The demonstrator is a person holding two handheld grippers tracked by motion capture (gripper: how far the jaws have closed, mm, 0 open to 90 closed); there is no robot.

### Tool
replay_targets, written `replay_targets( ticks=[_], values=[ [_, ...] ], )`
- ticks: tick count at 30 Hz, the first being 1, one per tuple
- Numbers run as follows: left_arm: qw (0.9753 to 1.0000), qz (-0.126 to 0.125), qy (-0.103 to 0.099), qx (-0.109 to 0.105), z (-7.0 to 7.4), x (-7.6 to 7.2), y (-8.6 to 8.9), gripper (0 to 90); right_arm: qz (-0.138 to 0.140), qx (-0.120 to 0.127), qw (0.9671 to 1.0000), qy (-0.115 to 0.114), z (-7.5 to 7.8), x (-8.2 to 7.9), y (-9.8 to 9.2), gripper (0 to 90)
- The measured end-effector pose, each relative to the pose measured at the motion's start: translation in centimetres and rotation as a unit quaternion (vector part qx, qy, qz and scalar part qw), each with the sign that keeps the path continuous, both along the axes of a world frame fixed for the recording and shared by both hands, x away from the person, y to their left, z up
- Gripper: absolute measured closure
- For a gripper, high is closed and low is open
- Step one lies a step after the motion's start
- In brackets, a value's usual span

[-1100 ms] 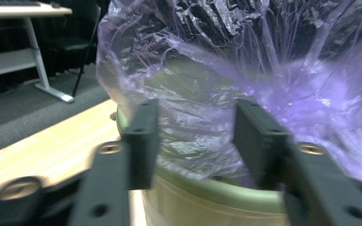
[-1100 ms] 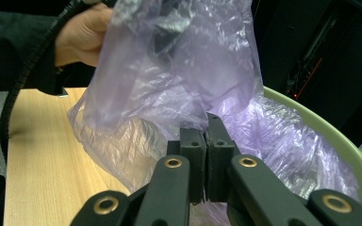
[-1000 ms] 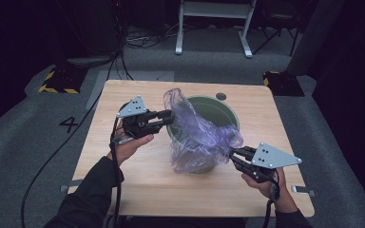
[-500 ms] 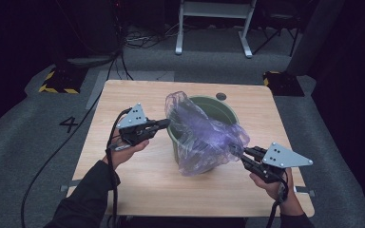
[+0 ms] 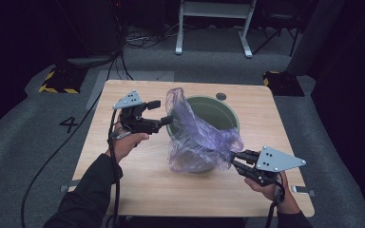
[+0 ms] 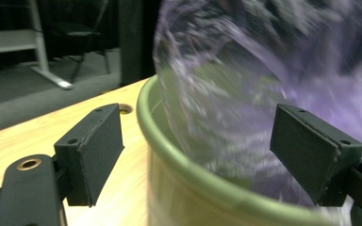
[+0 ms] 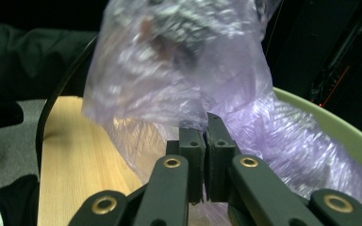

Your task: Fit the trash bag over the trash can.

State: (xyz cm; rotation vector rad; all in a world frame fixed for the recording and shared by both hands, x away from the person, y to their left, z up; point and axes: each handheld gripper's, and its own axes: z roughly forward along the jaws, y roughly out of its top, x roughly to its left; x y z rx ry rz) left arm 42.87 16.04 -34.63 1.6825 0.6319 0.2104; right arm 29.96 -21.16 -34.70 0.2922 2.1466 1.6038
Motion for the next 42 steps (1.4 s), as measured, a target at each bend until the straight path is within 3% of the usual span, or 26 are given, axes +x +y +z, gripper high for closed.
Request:
replay_targets(
  ticks=[2, 4, 5, 6, 7, 10, 13, 19, 26, 27, 29, 30, 32, 35, 38, 42],
  values=[
    [0.9999, 0.004, 0.004, 0.011, 0.1, 0.5, -0.3, 18.7, 0.007, 0.004, 1.0, 0.002, -0.2, 0.1, -0.1, 87.6],
    [0.9997, 0.006, 0.003, 0.021, 0.1, 0.9, -0.7, 26.3, 0.007, 0.004, 1.0, 0.001, -0.3, 0.2, -0.1, 86.6],
    [0.9991, 0.02, -0.002, 0.037, 0.1, 1.0, -0.9, 32.2, 0.007, 0.006, 1.0, 0.001, -0.3, 0.2, -0.2, 86.6],
    [0.9991, 0.018, -0.003, 0.037, 0.0, 1.1, -0.9, 44.8, 0.008, 0.008, 0.9999, 0.001, -0.3, 0.1, -0.2, 86.5],
    [0.9994, 0.008, -0.005, 0.032, 0.0, 1.1, -0.9, 50.6, 0.008, 0.009, 0.9999, 0.0, -0.3, 0.1, -0.3, 86.2],
    [0.9984, 0.01, -0.028, 0.049, 0.0, 0.9, -0.8, 75.8, 0.002, 0.011, 0.9999, -0.001, -0.3, 0.0, -0.5, 85.2],
    [0.9974, 0.005, -0.045, 0.057, 0.2, 0.2, -0.1, 89.1, -0.017, 0.015, 0.9997, 0.002, -0.4, -0.1, -1.1, 85.2],
    [0.9957, -0.006, -0.059, 0.071, 0.1, -2.0, 1.6, 89.8, -0.069, 0.023, 0.997, 0.027, -1.0, 0.3, -2.5, 86.9],
    [0.9936, -0.016, -0.074, 0.085, -1.7, -5.7, 3.1, 89.9, -0.13, 0.031, 0.9885, 0.072, -2.4, 0.8, -4.2, 86.8],
    [0.9941, -0.018, -0.07, 0.081, -2.1, -6.2, 3.1, 89.9, -0.136, 0.032, 0.9871, 0.078, -2.6, 1.0, -4.4, 86.4],
    [0.9946, -0.022, -0.068, 0.075, -2.5, -7.0, 3.0, 89.8, -0.156, 0.042, 0.9832, 0.085, -2.8, 1.3, -4.6, 78.4],
    [0.9946, -0.025, -0.069, 0.074, -2.7, -7.3, 2.9, 89.8, -0.17, 0.046, 0.9807, 0.085, -2.9, 1.4, -4.8, 66.3],
    [0.9941, -0.029, -0.074, 0.073, -2.9, -7.9, 2.5, 89.8, -0.177, 0.051, 0.9794, 0.082, -2.9, 1.6, -4.9, 55.1],
    [0.9923, -0.031, -0.083, 0.086, -2.8, -8.4, 1.9, 89.8, -0.183, 0.038, 0.9798, 0.07, -2.4, 1.3, -4.9, 37.6],
    [0.9923, -0.022, -0.082, 0.09, -2.9, -8.4, 1.8, 89.9, -0.182, 0.03, 0.9807, 0.066, -1.6, 0.7, -5.2, 21.5],
    [0.9922, -0.013, -0.078, 0.096, -3.0, -8.4, 1.7, 89.8, -0.179, 0.015, 0.9811, 0.071, -1.1, 0.0, -6.8, 15.8]
  ],
)
